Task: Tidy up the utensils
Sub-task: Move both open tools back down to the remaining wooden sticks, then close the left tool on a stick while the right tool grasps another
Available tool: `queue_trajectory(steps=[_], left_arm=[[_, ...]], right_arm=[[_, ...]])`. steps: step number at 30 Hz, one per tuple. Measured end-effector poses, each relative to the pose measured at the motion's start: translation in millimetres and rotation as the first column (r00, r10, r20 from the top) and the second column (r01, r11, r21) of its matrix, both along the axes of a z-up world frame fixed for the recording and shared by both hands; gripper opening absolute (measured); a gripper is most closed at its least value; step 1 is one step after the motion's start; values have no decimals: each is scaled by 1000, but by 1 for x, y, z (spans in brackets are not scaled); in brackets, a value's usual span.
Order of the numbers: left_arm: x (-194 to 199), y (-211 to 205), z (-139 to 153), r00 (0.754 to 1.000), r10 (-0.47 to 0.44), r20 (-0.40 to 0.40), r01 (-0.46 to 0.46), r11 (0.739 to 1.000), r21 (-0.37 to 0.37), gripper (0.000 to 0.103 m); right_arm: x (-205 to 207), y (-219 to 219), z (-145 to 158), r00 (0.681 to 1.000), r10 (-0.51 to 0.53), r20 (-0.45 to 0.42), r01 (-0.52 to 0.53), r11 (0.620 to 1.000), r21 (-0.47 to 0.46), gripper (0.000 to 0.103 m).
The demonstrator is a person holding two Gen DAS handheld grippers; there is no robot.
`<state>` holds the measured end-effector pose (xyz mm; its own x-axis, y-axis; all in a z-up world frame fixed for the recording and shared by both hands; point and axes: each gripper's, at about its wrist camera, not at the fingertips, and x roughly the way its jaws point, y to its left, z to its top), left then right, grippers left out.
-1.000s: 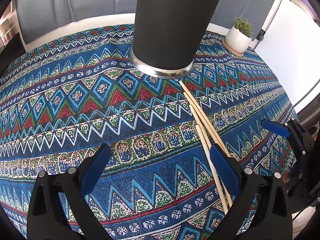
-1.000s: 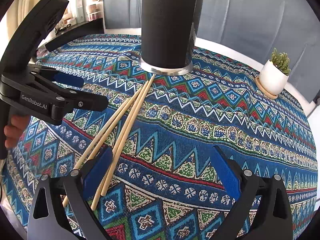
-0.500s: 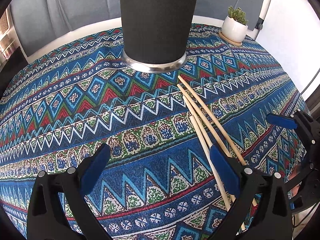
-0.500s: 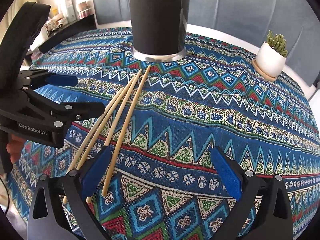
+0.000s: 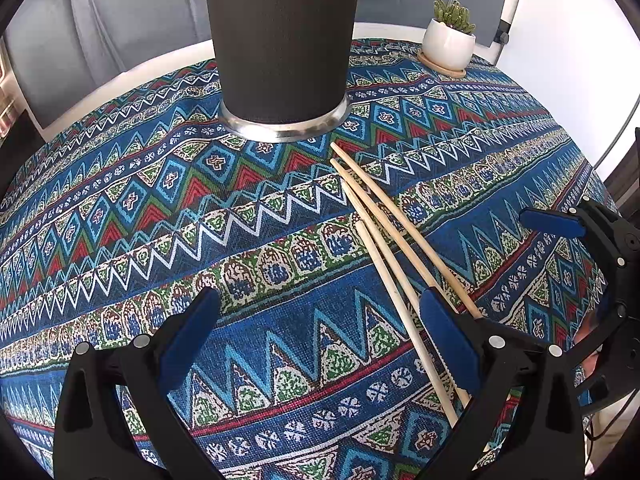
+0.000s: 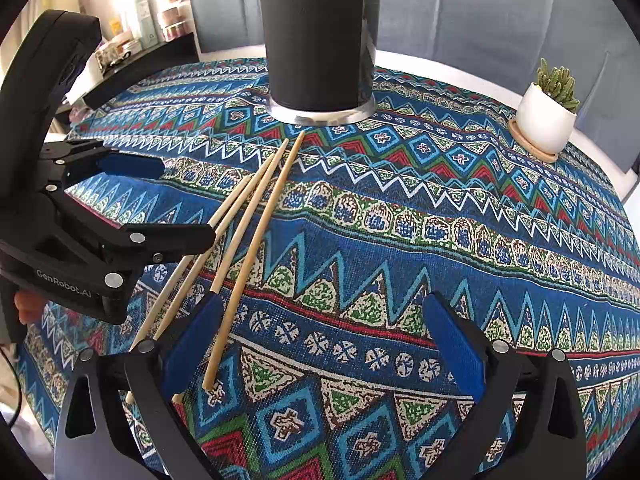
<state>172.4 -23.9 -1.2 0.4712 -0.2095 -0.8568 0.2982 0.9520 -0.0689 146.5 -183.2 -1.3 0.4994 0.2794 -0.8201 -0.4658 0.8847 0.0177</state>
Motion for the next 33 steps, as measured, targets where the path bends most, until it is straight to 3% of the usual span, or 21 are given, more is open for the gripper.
queue_trajectory(steps=[11, 14, 24, 33], left_arm=[[-8, 4, 1, 1000, 18, 7, -18, 1000, 2, 98], [-14, 2, -1, 999, 46, -1, -45, 998, 54, 98], [-41, 13, 1, 998, 62, 4, -62, 997, 53, 98], [-59, 17, 0, 990, 109, 85, -112, 993, 26, 98]], right_arm=[[0, -1, 0, 1000, 5, 0, -5, 1000, 2, 96], [0, -1, 0, 1000, 6, 0, -6, 1000, 2, 96], [-1, -6, 1, 999, 45, -9, -45, 999, -3, 95], [36, 14, 2, 997, 17, -82, -21, 999, -43, 96]])
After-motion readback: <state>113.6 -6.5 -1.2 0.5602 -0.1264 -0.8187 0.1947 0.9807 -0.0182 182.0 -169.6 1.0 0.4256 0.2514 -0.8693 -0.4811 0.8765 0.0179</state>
